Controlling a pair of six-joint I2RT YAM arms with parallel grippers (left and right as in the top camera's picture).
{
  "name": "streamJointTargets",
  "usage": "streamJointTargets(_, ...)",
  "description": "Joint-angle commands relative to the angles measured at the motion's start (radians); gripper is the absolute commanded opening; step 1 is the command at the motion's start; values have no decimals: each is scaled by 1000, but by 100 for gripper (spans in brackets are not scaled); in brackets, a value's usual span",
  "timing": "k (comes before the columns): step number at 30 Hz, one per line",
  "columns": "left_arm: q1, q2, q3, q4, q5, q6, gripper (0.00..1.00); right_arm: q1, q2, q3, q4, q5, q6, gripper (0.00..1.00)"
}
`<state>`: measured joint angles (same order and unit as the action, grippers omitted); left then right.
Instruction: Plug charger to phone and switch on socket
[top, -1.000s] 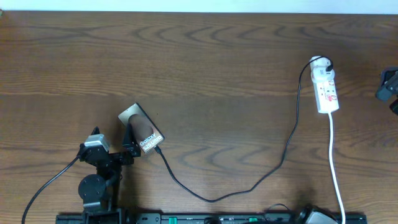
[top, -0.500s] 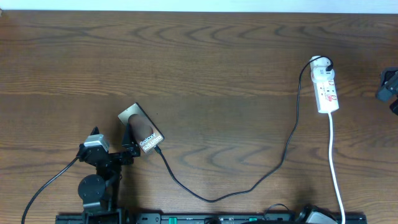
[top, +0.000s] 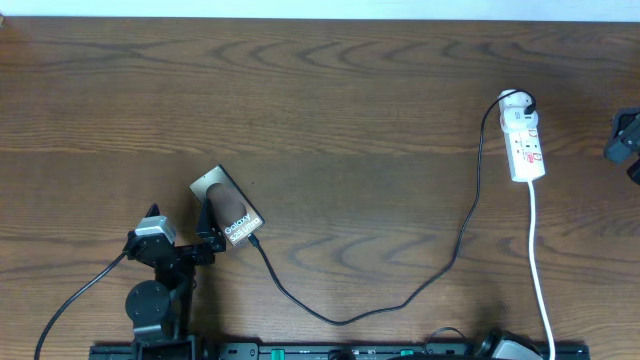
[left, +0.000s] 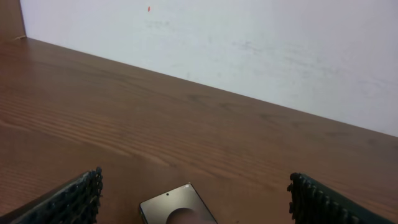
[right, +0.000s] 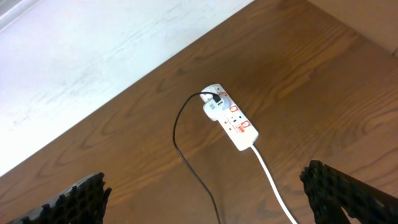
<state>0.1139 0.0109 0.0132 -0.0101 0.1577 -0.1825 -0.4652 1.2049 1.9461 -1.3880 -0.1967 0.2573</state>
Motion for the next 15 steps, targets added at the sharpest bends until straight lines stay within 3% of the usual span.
streamJointTargets(1, -3, -5, -9, -45, 13, 6, 94, 5, -2, 3, -1, 4, 11, 99)
streamJointTargets(10, -3, -5, -9, -45, 13, 6, 94, 12, 4, -19, -95, 48, -19, 99)
streamJointTargets(15, -3, -5, -9, -45, 13, 6, 94, 68, -36, -191, 72, 47, 19, 99)
